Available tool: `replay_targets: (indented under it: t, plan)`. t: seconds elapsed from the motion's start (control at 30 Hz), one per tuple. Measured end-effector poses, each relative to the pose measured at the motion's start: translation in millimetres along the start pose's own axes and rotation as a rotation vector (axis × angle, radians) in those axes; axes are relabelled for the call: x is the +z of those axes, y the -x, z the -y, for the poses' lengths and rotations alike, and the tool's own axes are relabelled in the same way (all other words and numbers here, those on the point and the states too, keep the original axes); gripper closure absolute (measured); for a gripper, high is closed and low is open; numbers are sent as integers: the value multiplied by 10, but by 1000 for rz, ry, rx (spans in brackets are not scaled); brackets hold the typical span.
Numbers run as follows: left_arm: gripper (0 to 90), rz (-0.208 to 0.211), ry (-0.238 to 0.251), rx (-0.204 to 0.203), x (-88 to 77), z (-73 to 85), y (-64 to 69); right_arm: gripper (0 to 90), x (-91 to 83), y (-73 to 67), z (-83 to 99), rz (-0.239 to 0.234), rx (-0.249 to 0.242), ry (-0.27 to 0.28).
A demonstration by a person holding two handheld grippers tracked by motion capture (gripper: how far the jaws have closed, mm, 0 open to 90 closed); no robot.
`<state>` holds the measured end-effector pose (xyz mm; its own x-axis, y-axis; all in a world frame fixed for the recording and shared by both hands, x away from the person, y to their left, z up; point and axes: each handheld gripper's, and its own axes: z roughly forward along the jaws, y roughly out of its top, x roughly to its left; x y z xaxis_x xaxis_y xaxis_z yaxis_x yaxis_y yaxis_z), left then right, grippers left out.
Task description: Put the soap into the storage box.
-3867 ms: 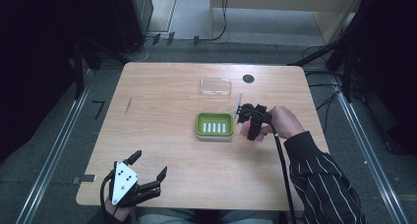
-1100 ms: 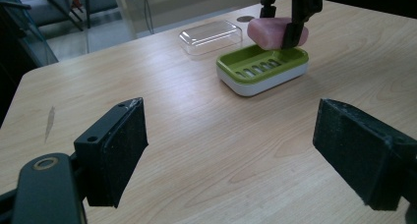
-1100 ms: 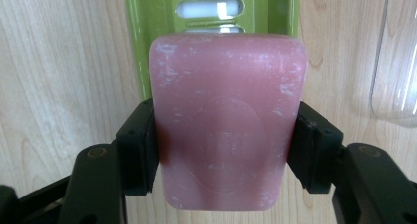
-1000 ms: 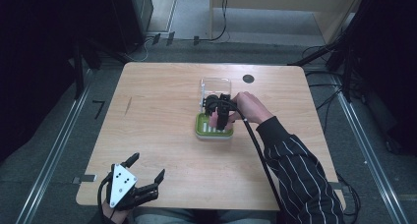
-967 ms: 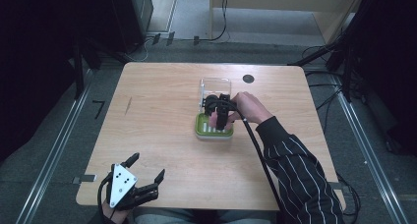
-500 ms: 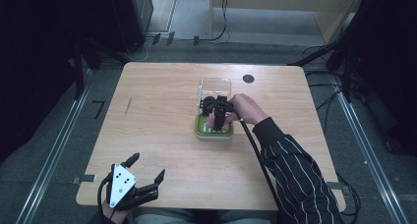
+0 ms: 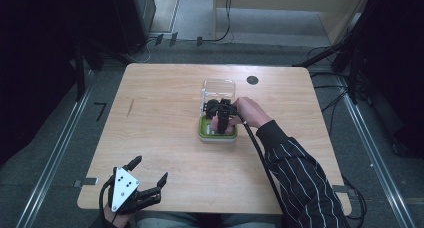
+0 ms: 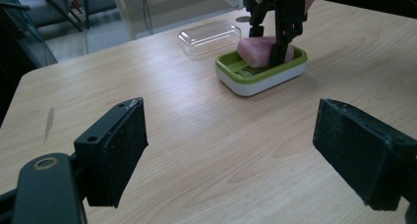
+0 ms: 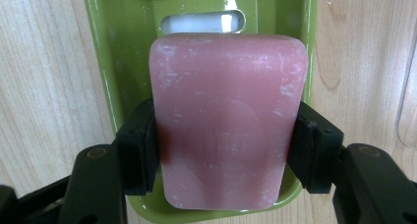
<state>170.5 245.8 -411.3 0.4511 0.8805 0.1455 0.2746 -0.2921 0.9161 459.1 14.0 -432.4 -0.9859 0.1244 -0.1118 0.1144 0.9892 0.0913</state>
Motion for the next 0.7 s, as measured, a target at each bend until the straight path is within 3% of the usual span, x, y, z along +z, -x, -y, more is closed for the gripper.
replay_targets:
  t: [0.7]
  plan:
    - [137, -1, -3, 4, 5, 2, 5, 373, 32, 7, -17, 0, 9, 7]
